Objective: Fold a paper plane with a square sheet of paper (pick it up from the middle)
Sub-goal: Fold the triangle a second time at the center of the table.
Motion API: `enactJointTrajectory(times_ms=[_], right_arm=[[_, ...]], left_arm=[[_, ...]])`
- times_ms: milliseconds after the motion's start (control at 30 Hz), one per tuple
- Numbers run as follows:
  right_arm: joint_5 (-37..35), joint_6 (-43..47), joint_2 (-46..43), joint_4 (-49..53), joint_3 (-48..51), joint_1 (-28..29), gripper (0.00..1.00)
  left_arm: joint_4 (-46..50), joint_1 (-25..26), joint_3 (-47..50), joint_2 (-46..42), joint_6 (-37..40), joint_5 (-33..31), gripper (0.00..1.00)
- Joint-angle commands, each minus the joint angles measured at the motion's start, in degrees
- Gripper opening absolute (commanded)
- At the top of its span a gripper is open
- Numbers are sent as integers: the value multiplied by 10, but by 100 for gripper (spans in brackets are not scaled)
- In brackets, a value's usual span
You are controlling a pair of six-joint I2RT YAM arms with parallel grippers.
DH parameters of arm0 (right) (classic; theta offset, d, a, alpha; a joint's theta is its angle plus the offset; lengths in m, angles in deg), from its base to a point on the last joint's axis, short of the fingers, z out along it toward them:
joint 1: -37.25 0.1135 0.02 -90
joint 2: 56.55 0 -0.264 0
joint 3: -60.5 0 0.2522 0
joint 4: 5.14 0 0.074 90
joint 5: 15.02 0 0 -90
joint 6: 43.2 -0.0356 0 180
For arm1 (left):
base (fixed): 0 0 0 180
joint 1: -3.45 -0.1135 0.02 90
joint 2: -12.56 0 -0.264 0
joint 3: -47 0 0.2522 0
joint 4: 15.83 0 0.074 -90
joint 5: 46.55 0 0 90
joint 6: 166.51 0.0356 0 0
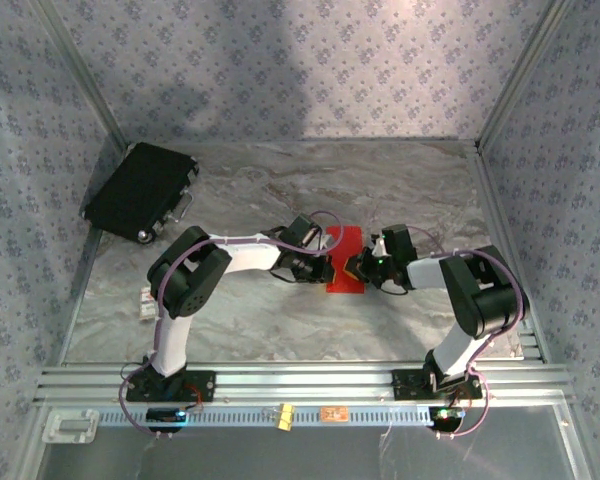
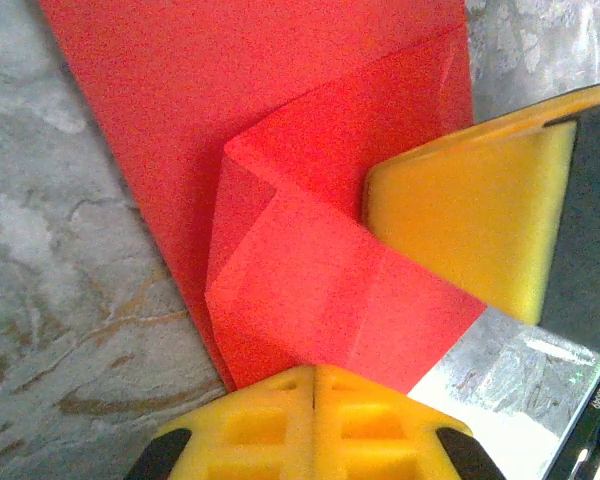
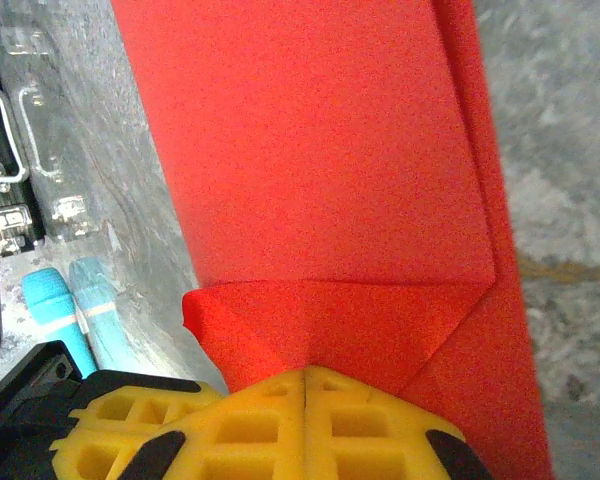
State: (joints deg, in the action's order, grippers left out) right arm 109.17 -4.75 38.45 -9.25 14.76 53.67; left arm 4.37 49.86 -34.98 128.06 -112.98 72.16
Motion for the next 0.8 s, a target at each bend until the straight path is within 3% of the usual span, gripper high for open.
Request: enactJointTrajectory(times_ms=[0, 467, 767], right_arm=[[-21, 19, 21, 19, -9, -21, 0], [-17, 20, 28, 15, -33, -100, 1], [10, 42, -29, 37, -32, -67, 2]], left_arm=[[74, 0, 12, 25, 17, -42, 0], [78, -2, 12, 25, 20, -42, 0], [73, -1, 11, 20, 18, -42, 0]])
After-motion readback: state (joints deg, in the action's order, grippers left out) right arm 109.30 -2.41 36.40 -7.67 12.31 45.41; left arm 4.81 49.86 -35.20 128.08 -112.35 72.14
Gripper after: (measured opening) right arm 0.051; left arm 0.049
